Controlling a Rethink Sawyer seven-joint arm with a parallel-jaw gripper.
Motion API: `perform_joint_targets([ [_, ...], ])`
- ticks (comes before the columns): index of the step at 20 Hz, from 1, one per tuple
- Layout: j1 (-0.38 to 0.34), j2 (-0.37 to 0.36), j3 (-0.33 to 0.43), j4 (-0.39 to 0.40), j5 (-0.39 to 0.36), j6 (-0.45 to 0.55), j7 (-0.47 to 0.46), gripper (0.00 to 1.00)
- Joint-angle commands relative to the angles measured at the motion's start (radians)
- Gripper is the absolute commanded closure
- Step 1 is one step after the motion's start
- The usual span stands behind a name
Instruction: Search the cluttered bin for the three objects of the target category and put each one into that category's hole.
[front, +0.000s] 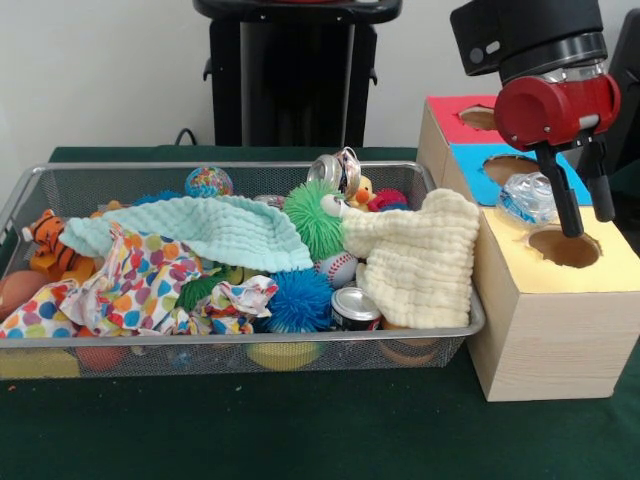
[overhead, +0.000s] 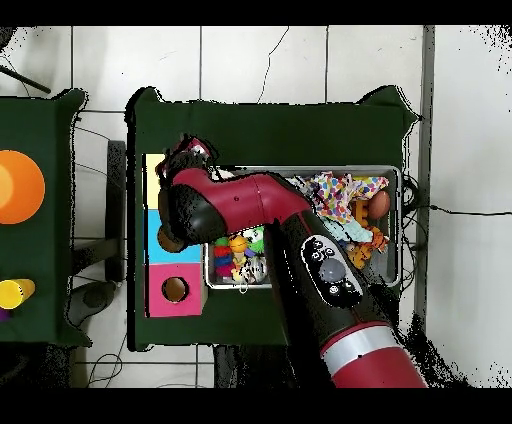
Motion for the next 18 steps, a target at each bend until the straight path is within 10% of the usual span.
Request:
perform_joint_targets([
  [1,0.005,0.060,0.009,0.047,-0.017,0.041,0.128,0.00],
  [18,-0.020,0.087,0.027,0.045,-0.030,0.032,0.113,0.00],
])
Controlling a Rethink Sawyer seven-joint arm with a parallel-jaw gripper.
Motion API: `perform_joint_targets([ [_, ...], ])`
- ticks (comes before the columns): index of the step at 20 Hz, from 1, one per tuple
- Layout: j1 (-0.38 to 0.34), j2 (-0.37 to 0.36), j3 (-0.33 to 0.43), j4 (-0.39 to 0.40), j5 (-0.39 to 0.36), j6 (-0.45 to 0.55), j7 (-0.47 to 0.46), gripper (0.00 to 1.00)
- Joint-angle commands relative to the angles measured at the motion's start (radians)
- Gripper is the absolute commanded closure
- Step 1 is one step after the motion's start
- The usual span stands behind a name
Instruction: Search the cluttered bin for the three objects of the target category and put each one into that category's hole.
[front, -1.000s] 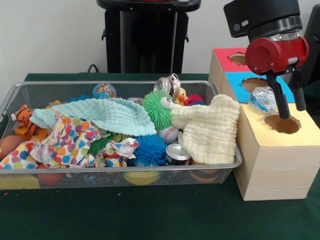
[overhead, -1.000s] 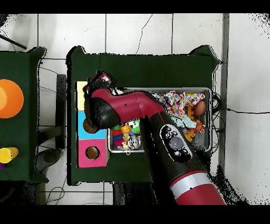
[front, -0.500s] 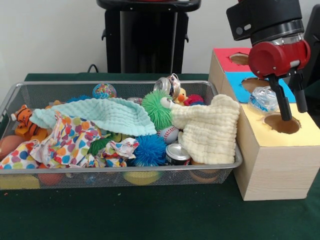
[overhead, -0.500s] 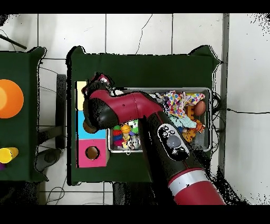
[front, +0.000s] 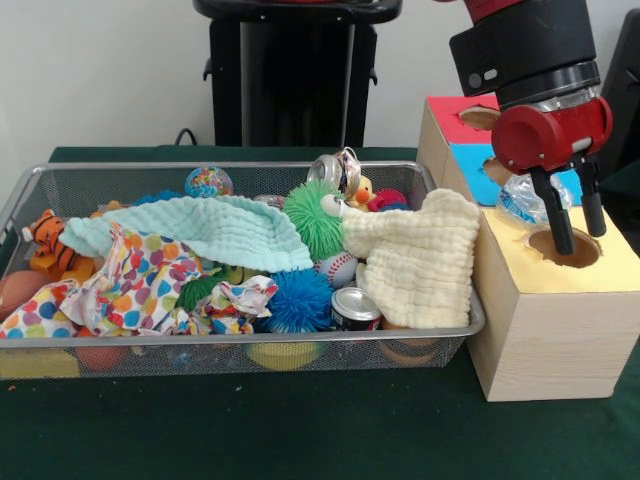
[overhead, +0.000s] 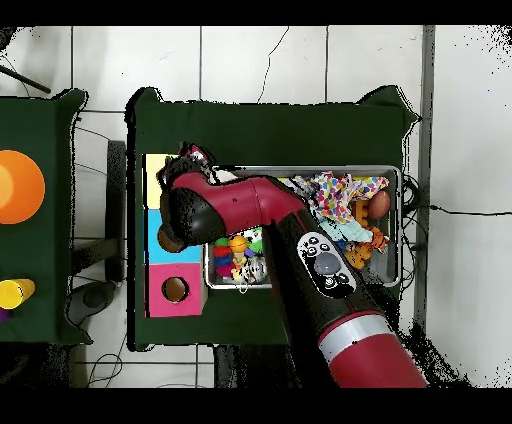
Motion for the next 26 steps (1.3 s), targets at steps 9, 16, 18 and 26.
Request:
perform_joint_targets([
  [9,-0.040,0.035,0.046,0.055,-0.024,0.038,0.109,0.00],
  [16,-0.051,0.033,0.056,0.059,-0.026,0.045,0.104,0.00],
  [18,-0.056,0.036,0.060,0.059,-0.029,0.047,0.101,0.00],
  [26,-0.072,0.047,0.069,0.061,-0.037,0.046,0.093,0.00],
])
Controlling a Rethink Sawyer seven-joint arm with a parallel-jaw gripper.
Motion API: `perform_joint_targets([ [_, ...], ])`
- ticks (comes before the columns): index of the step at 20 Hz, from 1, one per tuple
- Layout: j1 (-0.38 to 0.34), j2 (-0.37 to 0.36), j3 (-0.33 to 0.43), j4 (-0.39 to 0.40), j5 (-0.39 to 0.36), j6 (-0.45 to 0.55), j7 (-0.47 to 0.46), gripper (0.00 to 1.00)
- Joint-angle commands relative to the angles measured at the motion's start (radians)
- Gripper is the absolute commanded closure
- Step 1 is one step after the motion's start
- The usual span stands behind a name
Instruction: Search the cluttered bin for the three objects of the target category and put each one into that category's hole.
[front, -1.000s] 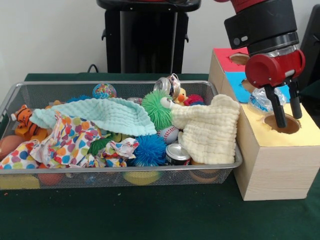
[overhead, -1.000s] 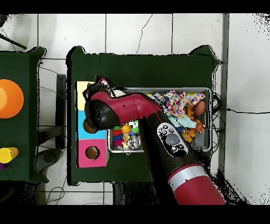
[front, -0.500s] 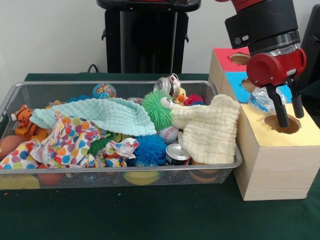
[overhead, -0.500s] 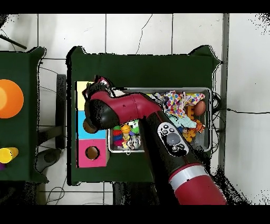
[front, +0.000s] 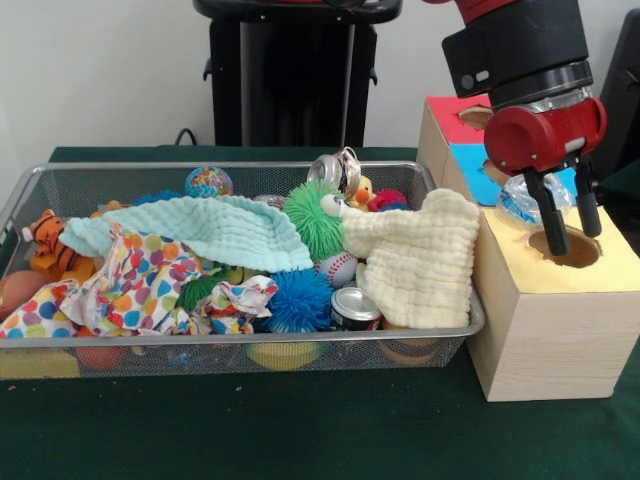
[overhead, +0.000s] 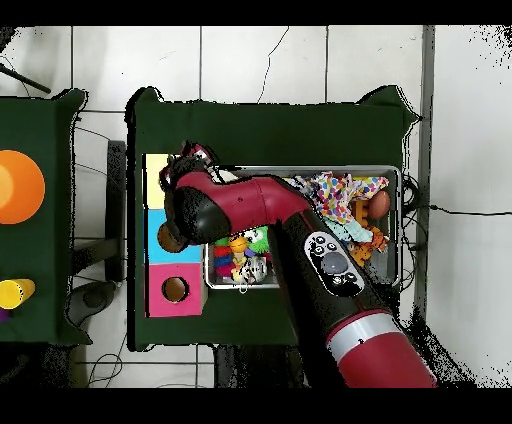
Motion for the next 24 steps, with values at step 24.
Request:
perform_joint_targets([
  [24,-0.044,0.037,0.033,0.070,-0.056,-0.003,0.101,0.00],
])
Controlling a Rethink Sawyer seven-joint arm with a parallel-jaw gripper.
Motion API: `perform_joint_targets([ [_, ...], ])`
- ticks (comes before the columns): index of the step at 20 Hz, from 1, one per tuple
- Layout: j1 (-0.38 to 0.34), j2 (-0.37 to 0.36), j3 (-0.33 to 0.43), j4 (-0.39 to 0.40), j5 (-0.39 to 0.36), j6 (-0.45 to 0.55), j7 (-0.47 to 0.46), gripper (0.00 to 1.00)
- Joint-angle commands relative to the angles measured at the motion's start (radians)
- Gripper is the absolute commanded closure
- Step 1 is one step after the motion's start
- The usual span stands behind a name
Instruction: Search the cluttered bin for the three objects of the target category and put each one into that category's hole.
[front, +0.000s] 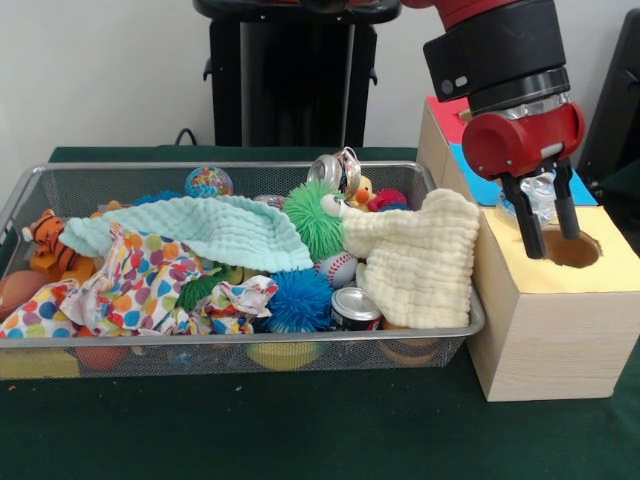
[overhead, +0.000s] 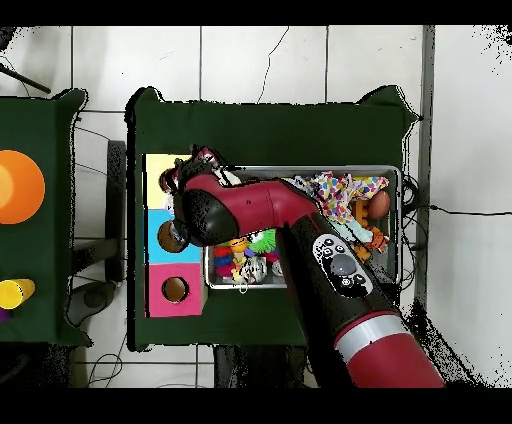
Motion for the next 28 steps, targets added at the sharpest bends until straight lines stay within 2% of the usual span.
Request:
perform_joint_targets([
  [1,-0.023,0.029,0.032,0.055,-0.054,-0.005,0.102,0.00],
  [21,-0.017,0.016,0.008,0.092,-0.068,-0.058,0.129,0.00],
  [28,-0.016,-0.012,-0.003,0.134,-0.064,-0.082,0.149,0.00],
])
